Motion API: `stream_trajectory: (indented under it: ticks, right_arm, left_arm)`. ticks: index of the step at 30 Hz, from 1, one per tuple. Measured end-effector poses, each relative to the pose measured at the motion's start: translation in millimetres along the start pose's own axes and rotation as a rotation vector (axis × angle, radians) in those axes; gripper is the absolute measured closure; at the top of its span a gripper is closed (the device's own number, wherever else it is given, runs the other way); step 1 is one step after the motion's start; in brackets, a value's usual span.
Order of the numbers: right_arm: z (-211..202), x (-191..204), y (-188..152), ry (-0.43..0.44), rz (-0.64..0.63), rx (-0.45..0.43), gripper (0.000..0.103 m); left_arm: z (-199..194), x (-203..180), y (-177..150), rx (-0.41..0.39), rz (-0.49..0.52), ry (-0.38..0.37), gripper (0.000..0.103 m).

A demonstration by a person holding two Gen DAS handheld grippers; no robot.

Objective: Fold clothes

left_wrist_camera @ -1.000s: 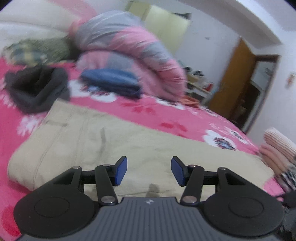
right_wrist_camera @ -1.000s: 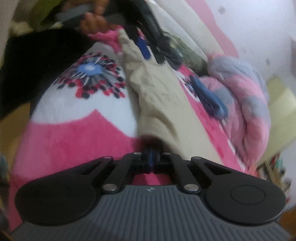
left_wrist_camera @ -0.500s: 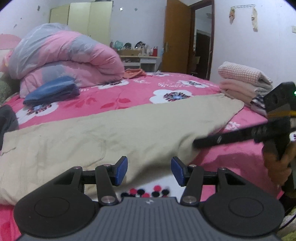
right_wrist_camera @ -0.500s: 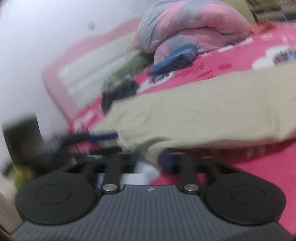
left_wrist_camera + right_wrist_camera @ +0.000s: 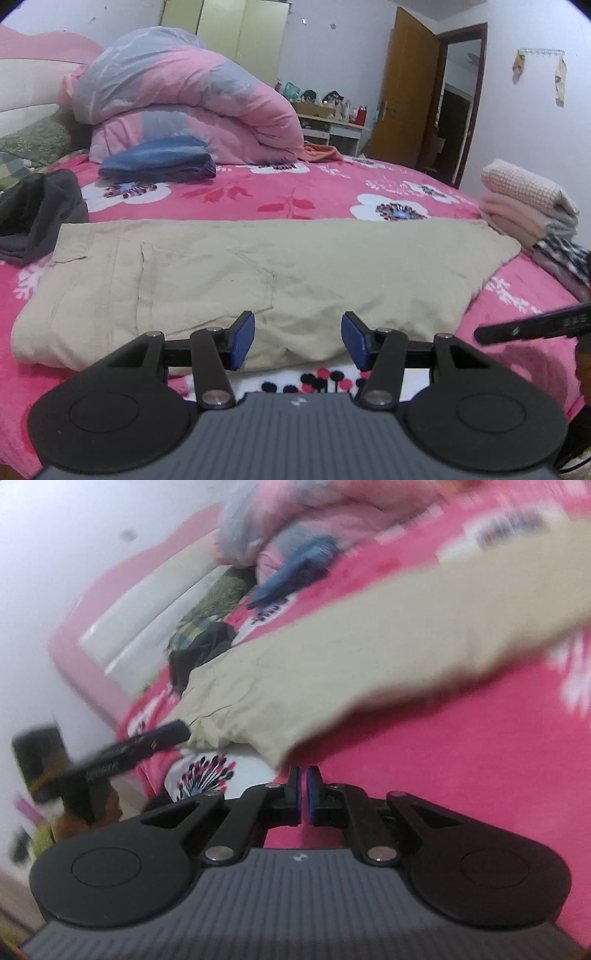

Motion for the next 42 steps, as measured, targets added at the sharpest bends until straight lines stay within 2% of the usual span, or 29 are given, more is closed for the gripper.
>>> stream_trajectory:
  ticks: [3, 5, 8, 11, 14, 17, 19, 20, 23, 27, 29, 30, 33, 36, 39, 41, 42]
  right_arm:
    - [-1.4, 32.5, 11.3, -0.065, -0.212, -0.099, 0.099]
    - [11.6, 46.4, 17.7, -0.135, -0.337, -0.174, 0.097]
    - [41.4, 30.4, 20.2, -0.286, -0.418, -0.188, 0.093]
    - [42.2, -3.0, 4.6, -0.385, -0.431, -0.143, 0.092]
    - [11.1, -3.4, 4.4, -0.369, -0.41, -0.131, 0.091]
    - [-6.0, 1.8, 28.3, -0.358, -0.417, -0.209, 0.091]
    - [-6.6, -1.5, 47.3, -0.376, -0.436, -0.271, 0.091]
    - [-1.2, -9.0, 57.4, -0.402, -0.44, -0.28, 0.091]
    - [10.7, -42.5, 77.6, -0.487, -0.422, -0.237, 0.091]
    - [-21.2, -88.3, 77.0, -0.625, -0.444, -0.183, 0.091]
    - [-37.3, -108.7, 82.5, -0.757, -0.48, -0.175, 0.087]
    - [-45.9, -118.9, 89.0, -0.796, -0.48, -0.171, 0.087]
    - [-61.8, -128.0, 115.7, -0.718, -0.372, -0.239, 0.087]
    - [-46.2, -123.5, 129.6, -0.615, -0.413, -0.262, 0.087]
    - [-32.4, -151.4, 135.9, -0.613, -0.424, -0.19, 0.085]
    - [-53.1, -179.4, 147.2, -0.613, -0.334, -0.207, 0.08]
    - [-64.6, -191.9, 154.3, -0.647, -0.302, -0.223, 0.08]
  left_arm:
    - [5.6, -5.4, 10.0, -0.02, -0.006, -0.01, 0.05]
    - [15.9, -15.3, 18.0, -0.023, -0.018, -0.022, 0.05]
    - [30.7, -37.4, 20.7, -0.006, -0.003, -0.048, 0.05]
    - [36.0, -52.1, 13.5, 0.023, 0.037, -0.05, 0.05]
    - [35.0, -52.7, 13.7, 0.016, 0.013, -0.058, 0.05]
    - [44.5, -55.4, 22.1, 0.001, -0.03, -0.091, 0.05]
    - [55.3, -64.3, 26.9, 0.004, -0.016, -0.095, 0.05]
    - [61.2, -70.1, 27.8, 0.009, 0.0, -0.101, 0.05]
    - [78.9, -82.5, 20.9, 0.065, 0.037, -0.102, 0.051]
    - [82.5, -82.9, 10.9, 0.097, 0.059, -0.099, 0.051]
    - [81.3, -80.4, 9.7, 0.102, 0.063, -0.103, 0.051]
    - [81.4, -79.8, 9.4, 0.105, 0.064, -0.104, 0.051]
    - [81.8, -80.6, 9.5, 0.113, 0.068, -0.098, 0.051]
    - [81.9, -82.9, 9.6, 0.118, 0.071, -0.087, 0.051]
    - [81.5, -82.9, 8.9, 0.117, 0.077, -0.091, 0.051]
    - [81.4, -81.8, 8.3, 0.119, 0.086, -0.098, 0.051]
    - [81.7, -81.1, 8.2, 0.12, 0.086, -0.101, 0.051]
Point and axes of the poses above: each gripper's, at about its wrist camera, not at the fingertips, and z roughly the way its jaws point, x to its left, y to its top, the point moved 4 cm from there along z, roughly the way its jaws point, and after that the axes turned 13 degrees about z, right-handed, at the moved point
